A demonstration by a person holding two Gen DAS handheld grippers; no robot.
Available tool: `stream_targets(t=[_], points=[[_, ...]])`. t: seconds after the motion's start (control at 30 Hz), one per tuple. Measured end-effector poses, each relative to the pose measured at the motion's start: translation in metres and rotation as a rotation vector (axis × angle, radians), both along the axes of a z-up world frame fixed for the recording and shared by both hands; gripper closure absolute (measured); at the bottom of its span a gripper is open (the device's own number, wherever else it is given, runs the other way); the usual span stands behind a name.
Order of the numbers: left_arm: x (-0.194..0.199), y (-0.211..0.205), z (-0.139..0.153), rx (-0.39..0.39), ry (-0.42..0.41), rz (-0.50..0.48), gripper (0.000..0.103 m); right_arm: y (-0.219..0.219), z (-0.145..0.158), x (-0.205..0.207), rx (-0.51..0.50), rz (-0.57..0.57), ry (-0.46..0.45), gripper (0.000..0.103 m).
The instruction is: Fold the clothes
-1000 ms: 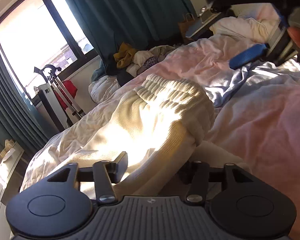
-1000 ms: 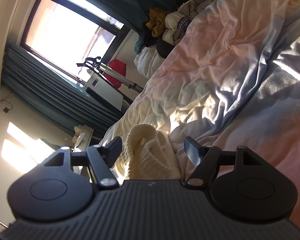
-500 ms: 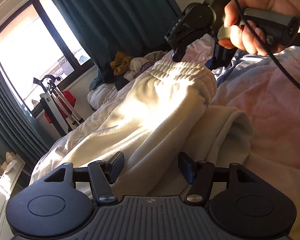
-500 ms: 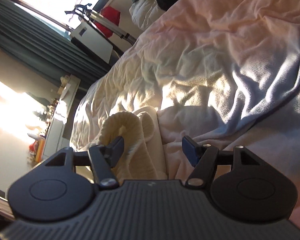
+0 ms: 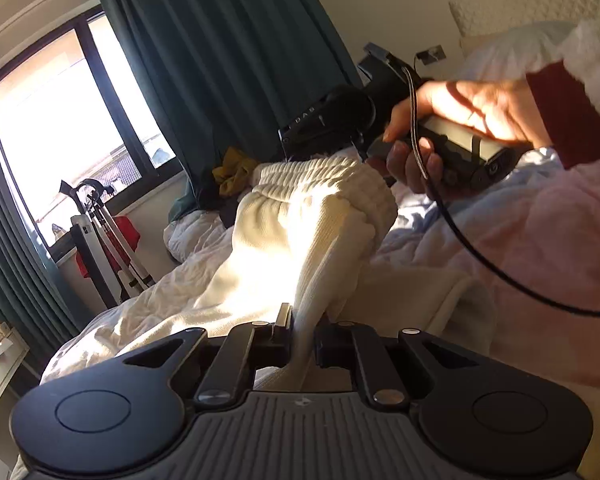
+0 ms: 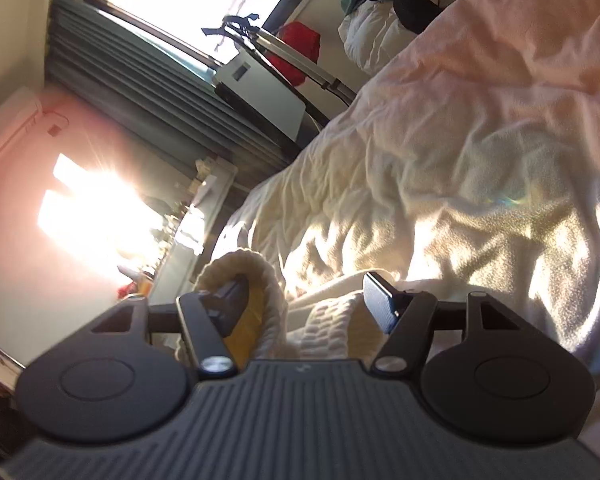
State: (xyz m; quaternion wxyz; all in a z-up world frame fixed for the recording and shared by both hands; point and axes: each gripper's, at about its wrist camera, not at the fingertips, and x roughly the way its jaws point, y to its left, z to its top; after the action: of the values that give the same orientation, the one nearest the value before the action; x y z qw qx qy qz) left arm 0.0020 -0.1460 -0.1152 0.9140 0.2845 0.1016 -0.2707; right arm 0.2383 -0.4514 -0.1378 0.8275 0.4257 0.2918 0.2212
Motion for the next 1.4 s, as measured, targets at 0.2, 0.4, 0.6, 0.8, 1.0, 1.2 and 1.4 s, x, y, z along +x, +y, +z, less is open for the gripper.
stream_targets(t=[0.2, 0.4, 0.6, 0.8, 1.0, 1.2, 1.4], points=[[0.002, 0.0, -0.007, 0.008, 0.054, -0.038, 0.092, -0.02, -0.008, 0.001, 0.03, -0.139, 0.02, 0.038], [0.006, 0.004, -0.011, -0.021, 0.118, -0.039, 0.086, -0.015, -0.046, 0.009, -0.023, -0.125, 0.138, 0.038], [0.004, 0.017, 0.0, -0.118, 0.193, -0.017, 0.078, -0.018, -0.001, -0.017, -0.1, -0.182, 0.041, 0.037], [0.01, 0.064, 0.031, -0.357, 0.324, 0.035, 0.04, -0.008, 0.036, -0.072, -0.133, -0.15, -0.01, 0.036], [0.017, 0.112, 0.062, -0.6, 0.453, 0.087, 0.023, 0.019, 0.061, -0.132, -0.226, -0.13, -0.035, 0.032], [0.039, 0.159, 0.063, -0.704, 0.543, 0.277, 0.003, 0.037, 0.036, -0.155, -0.284, -0.091, 0.096, 0.032], [0.065, 0.206, 0.058, -0.769, 0.621, 0.504, 0.0, 0.047, 0.018, -0.147, -0.311, -0.076, 0.171, 0.024]])
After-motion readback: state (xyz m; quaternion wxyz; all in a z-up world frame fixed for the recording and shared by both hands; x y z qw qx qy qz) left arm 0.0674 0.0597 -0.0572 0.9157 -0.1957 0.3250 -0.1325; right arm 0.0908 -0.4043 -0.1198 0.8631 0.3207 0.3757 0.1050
